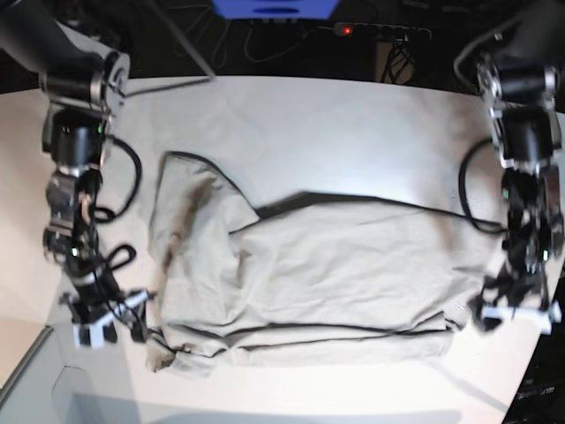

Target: Layout the t-shirt on the table in an organized manner, then fold the t-shirt properly

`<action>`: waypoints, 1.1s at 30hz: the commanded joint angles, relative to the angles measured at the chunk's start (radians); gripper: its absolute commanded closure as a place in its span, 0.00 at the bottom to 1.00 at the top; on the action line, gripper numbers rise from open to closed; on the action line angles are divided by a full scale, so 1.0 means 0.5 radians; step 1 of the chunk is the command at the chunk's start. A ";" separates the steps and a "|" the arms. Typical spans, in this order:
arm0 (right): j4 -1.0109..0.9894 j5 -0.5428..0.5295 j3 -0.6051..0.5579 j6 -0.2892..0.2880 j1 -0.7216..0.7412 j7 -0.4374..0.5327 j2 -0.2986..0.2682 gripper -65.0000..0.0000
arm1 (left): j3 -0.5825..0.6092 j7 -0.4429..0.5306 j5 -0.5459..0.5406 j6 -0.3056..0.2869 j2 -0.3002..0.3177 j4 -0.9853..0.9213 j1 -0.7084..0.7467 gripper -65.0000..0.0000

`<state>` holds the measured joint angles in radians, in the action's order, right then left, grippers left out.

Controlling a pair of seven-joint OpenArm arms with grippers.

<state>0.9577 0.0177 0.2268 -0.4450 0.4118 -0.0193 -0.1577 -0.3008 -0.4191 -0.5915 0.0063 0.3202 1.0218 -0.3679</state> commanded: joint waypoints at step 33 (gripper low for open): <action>1.244 -0.037 0.137 0.011 -1.638 0.065 0.243 0.47 | -0.354 0.051 0.252 -0.023 0.018 -0.965 -0.171 0.91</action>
<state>1.5600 0.0113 0.2958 -0.4370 -0.4084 -0.0151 -0.0357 -0.4770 -0.3870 -0.4618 -0.0036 0.3252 0.5301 -0.4370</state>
